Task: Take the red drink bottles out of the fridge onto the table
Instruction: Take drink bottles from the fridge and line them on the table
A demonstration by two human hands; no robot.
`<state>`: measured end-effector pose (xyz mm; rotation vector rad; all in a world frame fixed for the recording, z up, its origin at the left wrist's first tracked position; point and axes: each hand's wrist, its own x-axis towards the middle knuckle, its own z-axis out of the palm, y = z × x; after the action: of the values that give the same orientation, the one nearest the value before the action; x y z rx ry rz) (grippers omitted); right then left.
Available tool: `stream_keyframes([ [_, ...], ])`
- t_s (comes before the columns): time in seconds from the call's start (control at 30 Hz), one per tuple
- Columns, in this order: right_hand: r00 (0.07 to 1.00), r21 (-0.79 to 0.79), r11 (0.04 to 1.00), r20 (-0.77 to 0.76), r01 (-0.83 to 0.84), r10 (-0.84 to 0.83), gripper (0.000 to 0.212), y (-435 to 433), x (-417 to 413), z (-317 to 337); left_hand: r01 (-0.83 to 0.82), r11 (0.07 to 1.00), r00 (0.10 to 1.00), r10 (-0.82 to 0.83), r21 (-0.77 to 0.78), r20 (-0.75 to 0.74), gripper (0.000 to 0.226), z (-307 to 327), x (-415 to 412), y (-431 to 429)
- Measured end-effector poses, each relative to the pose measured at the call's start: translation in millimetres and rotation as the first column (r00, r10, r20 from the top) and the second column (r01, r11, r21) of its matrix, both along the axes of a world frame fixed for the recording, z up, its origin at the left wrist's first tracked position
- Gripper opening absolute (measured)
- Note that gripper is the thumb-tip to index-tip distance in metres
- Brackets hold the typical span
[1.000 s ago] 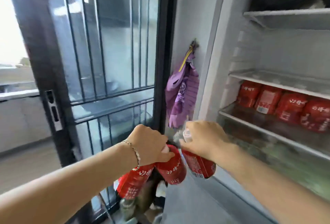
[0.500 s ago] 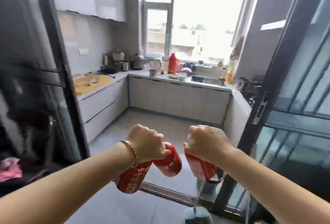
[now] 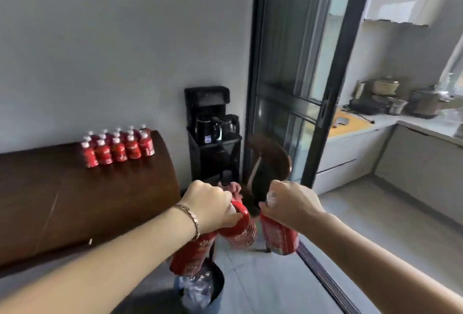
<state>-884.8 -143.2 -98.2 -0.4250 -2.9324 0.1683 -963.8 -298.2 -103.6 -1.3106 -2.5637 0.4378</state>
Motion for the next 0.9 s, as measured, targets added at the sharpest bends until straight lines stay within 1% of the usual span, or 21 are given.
stream_keyframes([
  [0.1,0.992,-0.022,0.992,0.038,-0.122,0.122,0.032,-20,-69,-9,-0.120,0.992,0.991,0.122,-0.043,0.052,0.036,-4,-50,-35],
  [0.13,0.984,-0.024,0.985,0.048,-0.168,0.169,0.032,-29,-97,-11,-0.158,0.986,0.985,0.161,-0.057,0.054,0.035,-7,-72,-48],
  [0.27,0.940,-0.012,0.943,0.076,-0.334,0.334,0.032,-59,-202,-13,-0.311,0.949,0.950,0.312,-0.056,0.025,0.049,-11,-149,-87],
  [0.37,0.902,-0.037,0.908,0.109,-0.417,0.418,0.034,-81,-268,-14,-0.414,0.910,0.909,0.415,-0.024,0.050,0.047,-9,-198,-112],
  [0.43,0.874,-0.026,0.883,0.125,-0.469,0.469,0.038,-98,-318,-16,-0.465,0.885,0.884,0.465,-0.002,0.053,0.043,-10,-236,-131],
  [0.53,0.839,-0.048,0.852,0.152,-0.521,0.522,0.044,-129,-376,-22,-0.501,0.865,0.865,0.500,0.019,0.048,0.043,-19,-283,-159],
  [0.7,0.815,-0.094,0.830,0.157,-0.549,0.557,0.043,-189,-465,-59,-0.532,0.847,0.846,0.532,-0.004,0.041,0.052,-54,-361,-215],
  [0.8,0.816,-0.108,0.840,0.202,-0.531,0.542,0.043,-226,-519,-89,-0.508,0.860,0.856,0.510,-0.046,0.081,0.054,-87,-414,-252],
  [0.9,0.837,-0.147,0.870,0.235,-0.471,0.493,0.042,-263,-570,-115,-0.442,0.893,0.887,0.449,-0.081,0.106,0.055,-112,-470,-291],
])
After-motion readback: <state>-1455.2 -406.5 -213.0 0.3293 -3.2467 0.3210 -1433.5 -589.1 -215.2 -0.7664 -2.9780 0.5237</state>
